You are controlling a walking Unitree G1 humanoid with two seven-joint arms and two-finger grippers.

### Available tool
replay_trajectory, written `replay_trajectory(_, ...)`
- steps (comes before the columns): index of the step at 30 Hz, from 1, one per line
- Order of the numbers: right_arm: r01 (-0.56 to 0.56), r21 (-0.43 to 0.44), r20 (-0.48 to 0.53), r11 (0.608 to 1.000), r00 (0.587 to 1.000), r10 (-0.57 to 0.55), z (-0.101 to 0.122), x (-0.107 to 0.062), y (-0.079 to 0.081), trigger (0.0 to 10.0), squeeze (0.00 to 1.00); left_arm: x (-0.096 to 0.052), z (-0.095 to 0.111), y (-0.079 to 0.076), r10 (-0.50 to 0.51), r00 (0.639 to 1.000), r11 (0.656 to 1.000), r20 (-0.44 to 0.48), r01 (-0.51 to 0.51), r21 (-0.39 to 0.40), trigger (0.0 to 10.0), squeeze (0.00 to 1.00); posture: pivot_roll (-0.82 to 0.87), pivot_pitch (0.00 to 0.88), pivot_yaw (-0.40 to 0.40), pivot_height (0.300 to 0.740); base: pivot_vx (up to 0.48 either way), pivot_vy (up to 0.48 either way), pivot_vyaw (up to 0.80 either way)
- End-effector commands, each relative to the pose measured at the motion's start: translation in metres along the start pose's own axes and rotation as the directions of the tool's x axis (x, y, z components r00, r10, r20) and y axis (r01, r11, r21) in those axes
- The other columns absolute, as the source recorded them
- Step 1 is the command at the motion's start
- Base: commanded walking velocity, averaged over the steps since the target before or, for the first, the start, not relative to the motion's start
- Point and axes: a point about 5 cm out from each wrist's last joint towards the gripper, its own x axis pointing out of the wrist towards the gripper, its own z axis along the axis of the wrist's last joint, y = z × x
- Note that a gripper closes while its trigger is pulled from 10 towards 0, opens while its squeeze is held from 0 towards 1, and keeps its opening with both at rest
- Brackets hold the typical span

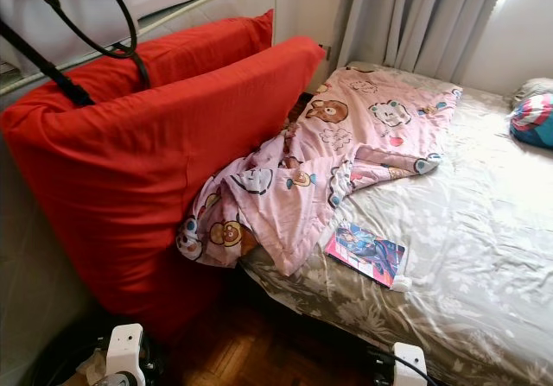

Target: Clean up the room

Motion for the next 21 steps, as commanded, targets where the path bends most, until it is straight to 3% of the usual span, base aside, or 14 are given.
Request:
replay_trajectory(1,0.008,0.011,0.000,1.000,1.000,-0.008,-0.0005,-0.0008,-0.0035,10.0,0.00,-0.0001,-0.0024,0.0004,0.007,1.000,1.000,-0.021,-0.007,-0.003,10.0,0.00,0.16,0.000,-0.069,0.740,0.000,0.000,0.00)
replay_trajectory(4,0.006,0.015,0.002,1.000,1.000,-0.006,-0.0002,-0.0008,-0.0032,10.0,0.00,0.0000,-0.0019,0.0009,0.011,1.000,1.000,-0.020,-0.011,0.009,10.0,0.00,0.16,0.000,-0.069,0.740,0.000,0.000,0.00)
replay_trajectory(10,0.008,0.017,0.003,1.000,1.000,-0.008,0.0007,-0.0007,-0.0035,10.0,0.00,0.0002,-0.0011,0.0009,0.018,1.000,1.000,-0.019,-0.018,0.006,10.0,0.00,0.16,0.000,-0.074,0.740,0.000,-0.386,0.00)
replay_trajectory(21,0.001,0.018,0.012,1.000,1.000,-0.002,0.0019,-0.0006,-0.0030,10.0,0.00,0.0003,-0.0012,0.0010,0.024,0.999,1.000,-0.024,-0.024,-0.002,10.0,0.00,0.17,0.000,-0.070,0.740,0.000,0.000,0.00)
